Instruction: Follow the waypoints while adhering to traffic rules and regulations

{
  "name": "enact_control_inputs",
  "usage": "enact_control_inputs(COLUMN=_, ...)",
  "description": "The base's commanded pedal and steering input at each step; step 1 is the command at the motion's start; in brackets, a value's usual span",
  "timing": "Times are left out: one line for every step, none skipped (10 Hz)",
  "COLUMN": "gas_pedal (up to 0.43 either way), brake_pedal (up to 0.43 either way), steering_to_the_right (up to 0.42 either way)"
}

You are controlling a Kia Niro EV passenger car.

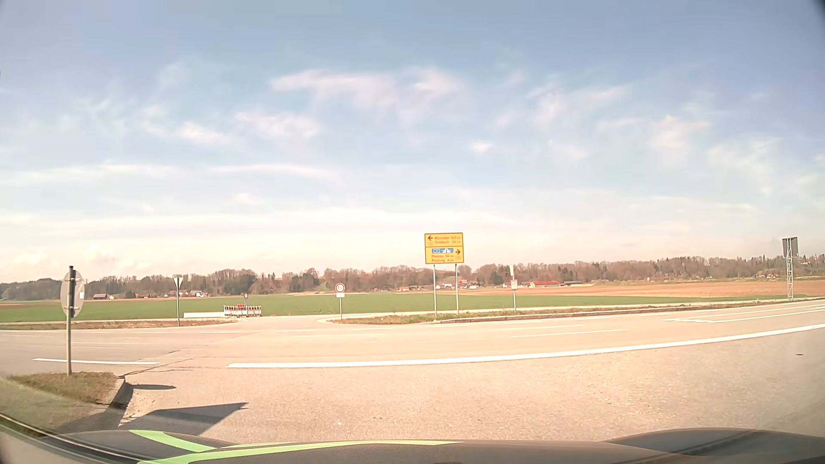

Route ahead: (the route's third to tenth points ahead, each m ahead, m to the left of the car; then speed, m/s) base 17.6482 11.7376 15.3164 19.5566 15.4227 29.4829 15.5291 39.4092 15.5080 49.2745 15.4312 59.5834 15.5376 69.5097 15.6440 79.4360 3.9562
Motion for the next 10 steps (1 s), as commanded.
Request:
enact_control_inputs(gas_pedal=0.000, brake_pedal=0.220, steering_to_the_right=-0.045)
enact_control_inputs(gas_pedal=0.000, brake_pedal=0.220, steering_to_the_right=-0.045)
enact_control_inputs(gas_pedal=0.000, brake_pedal=0.226, steering_to_the_right=-0.045)
enact_control_inputs(gas_pedal=0.000, brake_pedal=0.226, steering_to_the_right=-0.045)
enact_control_inputs(gas_pedal=0.000, brake_pedal=0.232, steering_to_the_right=-0.045)
enact_control_inputs(gas_pedal=0.000, brake_pedal=0.232, steering_to_the_right=-0.045)
enact_control_inputs(gas_pedal=0.000, brake_pedal=0.238, steering_to_the_right=-0.044)
enact_control_inputs(gas_pedal=0.000, brake_pedal=0.244, steering_to_the_right=-0.044)
enact_control_inputs(gas_pedal=0.000, brake_pedal=0.250, steering_to_the_right=-0.044)
enact_control_inputs(gas_pedal=0.000, brake_pedal=0.250, steering_to_the_right=-0.043)
